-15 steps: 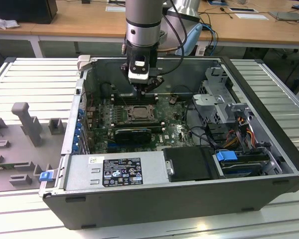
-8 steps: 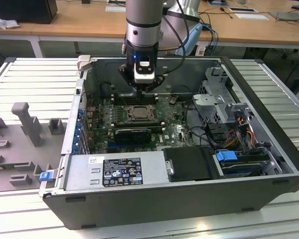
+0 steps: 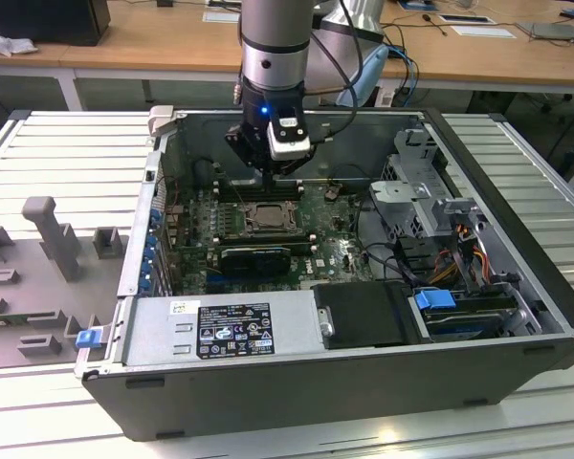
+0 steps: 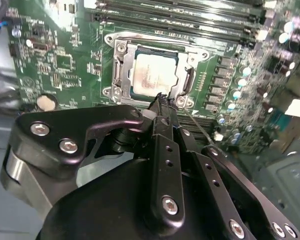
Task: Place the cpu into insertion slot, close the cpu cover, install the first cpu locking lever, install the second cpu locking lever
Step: 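Install the first cpu locking lever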
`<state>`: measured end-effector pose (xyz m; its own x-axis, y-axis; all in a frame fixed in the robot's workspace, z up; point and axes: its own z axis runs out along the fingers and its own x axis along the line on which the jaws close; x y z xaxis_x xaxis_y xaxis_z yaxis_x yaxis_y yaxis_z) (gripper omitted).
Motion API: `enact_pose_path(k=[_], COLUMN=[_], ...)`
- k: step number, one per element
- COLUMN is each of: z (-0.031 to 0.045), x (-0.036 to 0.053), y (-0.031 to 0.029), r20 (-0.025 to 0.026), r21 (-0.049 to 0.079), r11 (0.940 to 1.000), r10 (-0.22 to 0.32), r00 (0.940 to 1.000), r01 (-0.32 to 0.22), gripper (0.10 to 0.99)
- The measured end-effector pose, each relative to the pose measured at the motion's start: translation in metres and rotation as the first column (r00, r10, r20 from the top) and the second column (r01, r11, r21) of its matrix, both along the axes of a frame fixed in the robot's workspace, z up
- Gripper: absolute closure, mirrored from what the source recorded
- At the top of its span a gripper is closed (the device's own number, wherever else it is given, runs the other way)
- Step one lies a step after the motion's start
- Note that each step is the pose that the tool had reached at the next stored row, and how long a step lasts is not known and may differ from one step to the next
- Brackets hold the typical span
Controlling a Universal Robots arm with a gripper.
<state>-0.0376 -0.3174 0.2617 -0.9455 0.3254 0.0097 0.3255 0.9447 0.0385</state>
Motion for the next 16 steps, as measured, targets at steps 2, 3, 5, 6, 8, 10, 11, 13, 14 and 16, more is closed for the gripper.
enact_pose_path(k=[2,3,5,6,8,10,11,13,14,16], z=[-0.0001,-0.0001,-0.0001,-0.0001,-0.0002,-0.0001,-0.0001,-0.0002,-0.0002,-0.0005], x=[0.0,0.0,0.0,0.0,-0.0009,-0.0044,-0.0076,-0.0095,-0.0095,-0.0095], y=[0.0,0.0,0.0,0.0,0.0,0.0,0.0,0.0,0.0,0.0], r20=[0.0007,0.0009,0.0009,0.0009,0.001,0.0009,0.001,0.0009,0.0009,0.0011], r21=[0.0,0.0,0.0,0.0,0.0,0.0,0.0,0.0,0.0,0.0], r11=[0.9991,0.9983,0.9957,0.9941,0.9919,0.9917,0.9916,0.9881,0.9852,0.976], r10=[0.042,0.059,0.093,0.108,0.127,0.129,0.129,0.154,0.171,0.218], r00=[0.9991,0.9983,0.9957,0.9941,0.9919,0.9917,0.9916,0.9881,0.9852,0.976], r01=[-0.042,-0.059,-0.093,-0.108,-0.127,-0.129,-0.129,-0.154,-0.171,-0.218], gripper=[0.98,0.98,0.98,0.98,0.98,0.98,0.98,0.98,0.98,0.98])
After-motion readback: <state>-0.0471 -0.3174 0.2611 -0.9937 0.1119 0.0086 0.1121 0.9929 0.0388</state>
